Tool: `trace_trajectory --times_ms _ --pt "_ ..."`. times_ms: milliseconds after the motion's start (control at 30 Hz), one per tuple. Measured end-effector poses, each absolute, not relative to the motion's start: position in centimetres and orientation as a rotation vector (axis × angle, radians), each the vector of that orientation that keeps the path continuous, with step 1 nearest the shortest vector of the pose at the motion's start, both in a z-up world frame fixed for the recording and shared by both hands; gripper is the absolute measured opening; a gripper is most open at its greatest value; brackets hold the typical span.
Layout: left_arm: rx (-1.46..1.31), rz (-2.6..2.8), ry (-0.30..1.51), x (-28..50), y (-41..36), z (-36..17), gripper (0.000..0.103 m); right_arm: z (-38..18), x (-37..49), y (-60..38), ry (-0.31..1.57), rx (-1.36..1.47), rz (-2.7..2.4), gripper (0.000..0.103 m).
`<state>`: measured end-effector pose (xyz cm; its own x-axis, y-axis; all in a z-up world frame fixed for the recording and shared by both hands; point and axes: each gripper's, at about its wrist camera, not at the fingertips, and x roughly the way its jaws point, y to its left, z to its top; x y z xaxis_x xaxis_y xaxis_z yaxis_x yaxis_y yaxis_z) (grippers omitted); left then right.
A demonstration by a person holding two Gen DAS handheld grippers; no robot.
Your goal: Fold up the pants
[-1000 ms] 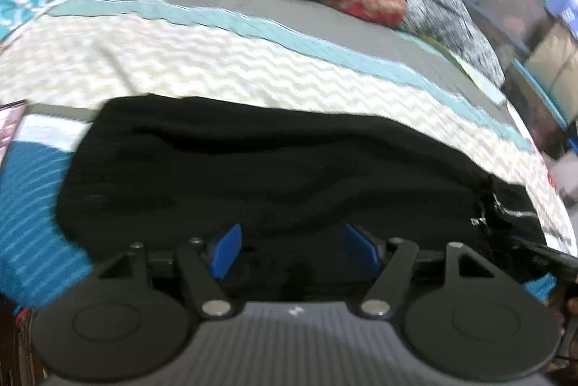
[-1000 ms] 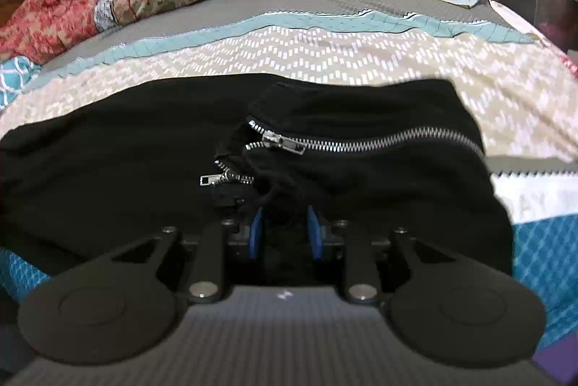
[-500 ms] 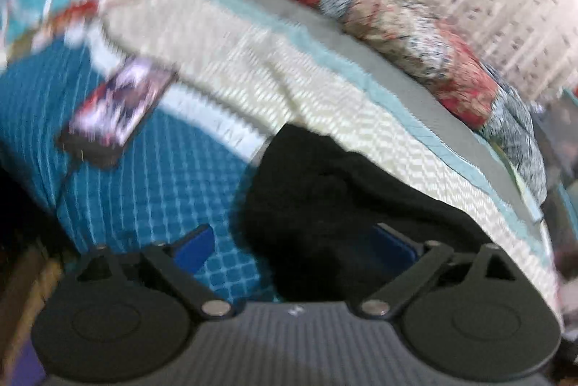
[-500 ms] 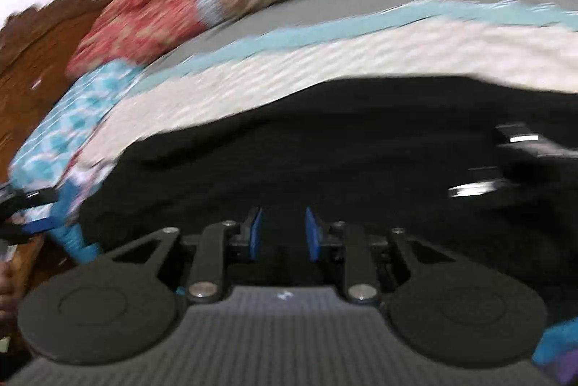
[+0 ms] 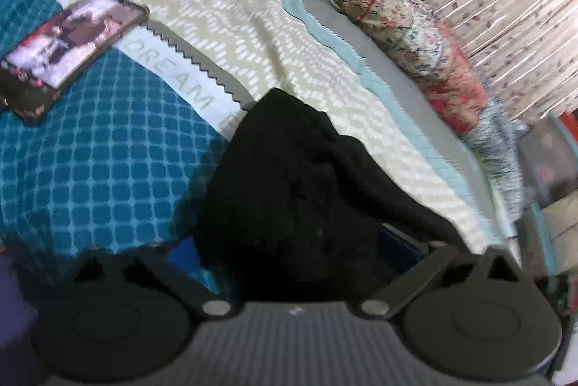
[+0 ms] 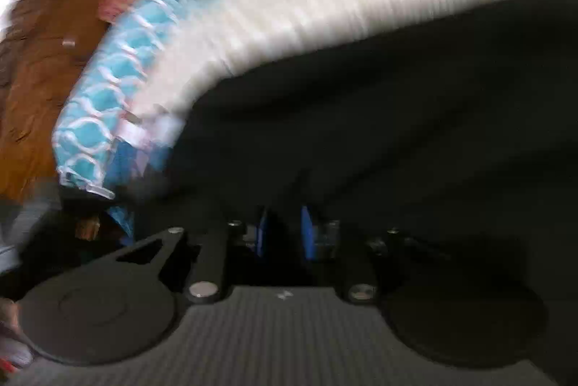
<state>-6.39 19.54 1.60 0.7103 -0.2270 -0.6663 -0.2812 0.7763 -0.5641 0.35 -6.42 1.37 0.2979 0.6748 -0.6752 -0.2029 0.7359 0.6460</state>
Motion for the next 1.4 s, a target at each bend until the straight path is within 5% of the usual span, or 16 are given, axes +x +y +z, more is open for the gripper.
trace_trajectory --times_ms 33,133,500,600,700,833,1200,1300,1333,1367,1400 --pt "-0.660 0.060 0.797 -6.5 19.4 1.7 0.057 1.5 0.4 -7.0 1.142 0.520 0.612 0.015" --pt "-0.681 0.022 0.777 -6.9 19.6 2.2 0.048 1.2 0.8 -7.9 1.182 0.597 0.604 0.012" --pt "-0.246 -0.229 0.635 -6.9 7.9 7.6 0.047 3.1 -0.1 -14.9 1.023 0.860 0.527 0.017" --pt "-0.032 -0.285 0.612 -6.9 2.7 7.5 0.052 3.8 -0.5 -19.8 0.949 0.934 0.443 0.018" --pt "0.215 -0.358 0.597 -7.9 -2.9 6.6 0.078 4.4 -1.6 -22.9 0.891 0.929 0.362 0.033" --pt "0.312 -0.490 0.535 -10.8 -5.5 7.1 0.094 4.6 -3.4 -25.3 0.860 0.923 0.300 0.040" --pt "-0.050 -0.250 0.639 -9.5 5.0 8.6 0.095 5.1 -2.1 -24.1 0.836 0.908 0.406 0.079" --pt "-0.202 -0.204 0.693 -8.3 8.1 8.2 0.094 4.9 -0.4 -21.1 0.907 0.810 0.436 0.079" --pt "-0.235 -0.197 0.702 -7.9 8.7 8.0 0.094 4.9 -0.1 -19.9 0.928 0.753 0.454 0.070" --pt "-0.256 -0.190 0.709 -7.6 9.0 7.9 0.094 5.0 -0.2 -19.1 0.929 0.685 0.461 0.044" --pt "-0.268 -0.183 0.712 -7.5 9.1 7.9 0.094 5.5 -0.3 -18.3 0.910 0.611 0.436 0.038"
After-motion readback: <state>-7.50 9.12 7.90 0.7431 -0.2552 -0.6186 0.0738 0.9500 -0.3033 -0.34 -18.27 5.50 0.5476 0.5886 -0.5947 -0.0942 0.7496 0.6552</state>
